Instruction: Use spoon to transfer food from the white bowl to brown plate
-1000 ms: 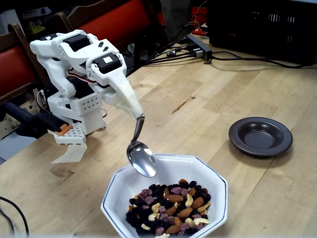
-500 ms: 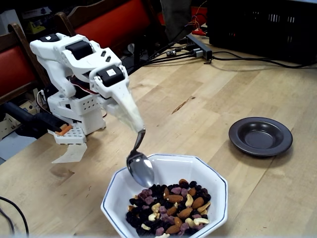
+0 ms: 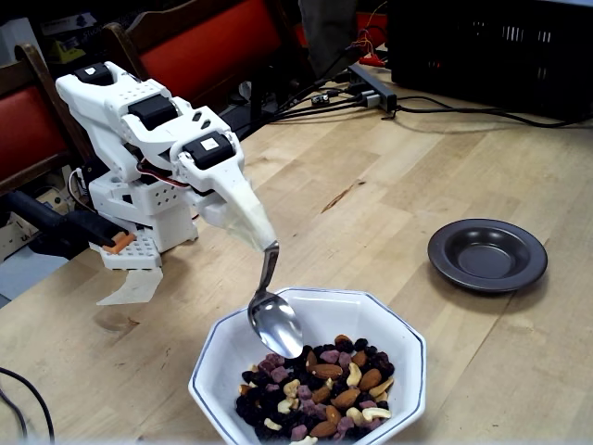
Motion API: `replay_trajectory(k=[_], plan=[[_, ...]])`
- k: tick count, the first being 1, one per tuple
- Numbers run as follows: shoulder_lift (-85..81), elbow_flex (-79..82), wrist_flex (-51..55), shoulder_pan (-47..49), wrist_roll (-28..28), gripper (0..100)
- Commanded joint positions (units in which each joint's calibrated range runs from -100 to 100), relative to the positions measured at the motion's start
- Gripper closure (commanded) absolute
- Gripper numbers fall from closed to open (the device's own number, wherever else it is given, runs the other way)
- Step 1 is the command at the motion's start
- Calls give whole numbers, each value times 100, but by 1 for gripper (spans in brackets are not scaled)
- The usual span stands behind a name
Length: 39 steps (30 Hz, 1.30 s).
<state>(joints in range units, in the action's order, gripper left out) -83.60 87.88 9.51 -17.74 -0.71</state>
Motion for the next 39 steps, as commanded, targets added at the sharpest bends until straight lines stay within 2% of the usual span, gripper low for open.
replay_trajectory(k=[1,21,31,39], plan=[[-66,-71,-398,-19,20,98],[80,-71,-461,-4,20,98],[1415,-151,-517,-4,24,98],[979,-62,-461,-4,24,98]])
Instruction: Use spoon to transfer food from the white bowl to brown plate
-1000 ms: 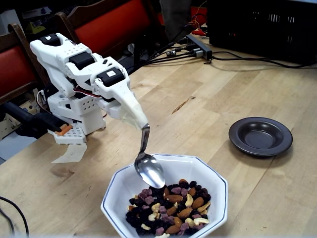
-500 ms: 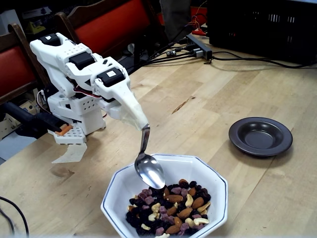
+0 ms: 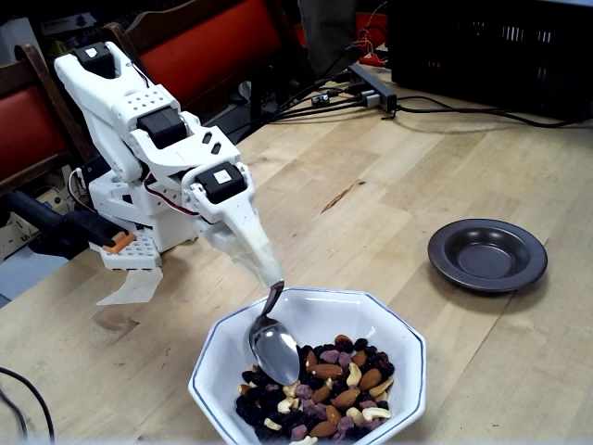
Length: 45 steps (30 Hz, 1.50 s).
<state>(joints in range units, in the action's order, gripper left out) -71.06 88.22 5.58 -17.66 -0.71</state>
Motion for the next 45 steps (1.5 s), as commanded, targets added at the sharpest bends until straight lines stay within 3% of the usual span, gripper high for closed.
replay_trajectory(k=[1,33,45], plan=[[-327,-96,-68,-11,24,98],[-327,-184,-139,-4,24,97],[1111,-1388,-147,-11,24,97]])
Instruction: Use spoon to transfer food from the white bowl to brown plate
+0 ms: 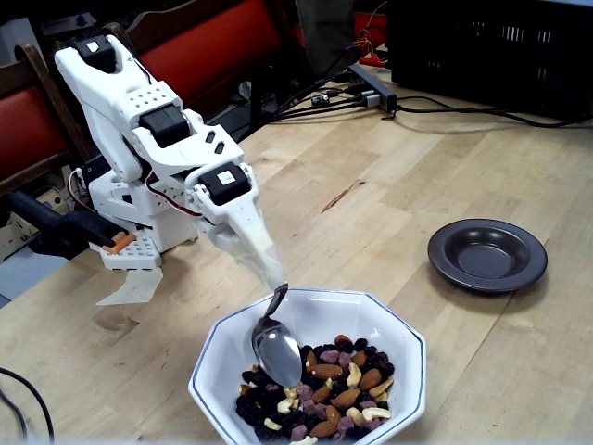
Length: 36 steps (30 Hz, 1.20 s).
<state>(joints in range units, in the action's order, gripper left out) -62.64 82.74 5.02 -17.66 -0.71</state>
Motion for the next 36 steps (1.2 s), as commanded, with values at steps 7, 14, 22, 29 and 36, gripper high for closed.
replay_trajectory(k=[7,14,22,29,36], plan=[[672,-1080,-91,-11,24,97],[740,-779,-83,-11,24,97],[757,-681,-83,-11,24,97],[757,-673,-91,-4,24,97],[766,-681,-91,366,24,97]])
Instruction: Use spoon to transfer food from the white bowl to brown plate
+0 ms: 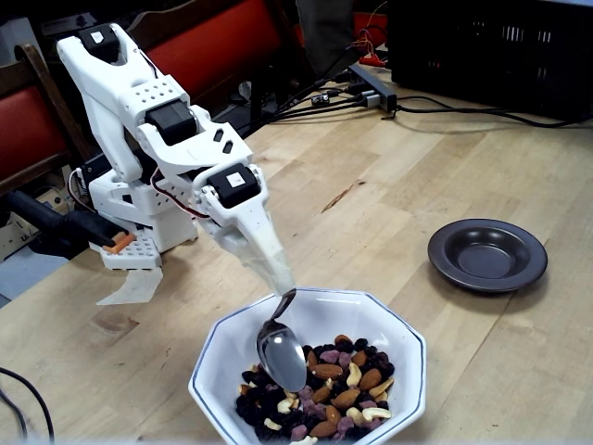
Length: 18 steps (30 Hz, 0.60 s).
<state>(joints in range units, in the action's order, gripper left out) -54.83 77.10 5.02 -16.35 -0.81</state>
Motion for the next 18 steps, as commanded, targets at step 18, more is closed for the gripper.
replay_trajectory(k=[18], plan=[[-33,-47,-91,465,34,97]])
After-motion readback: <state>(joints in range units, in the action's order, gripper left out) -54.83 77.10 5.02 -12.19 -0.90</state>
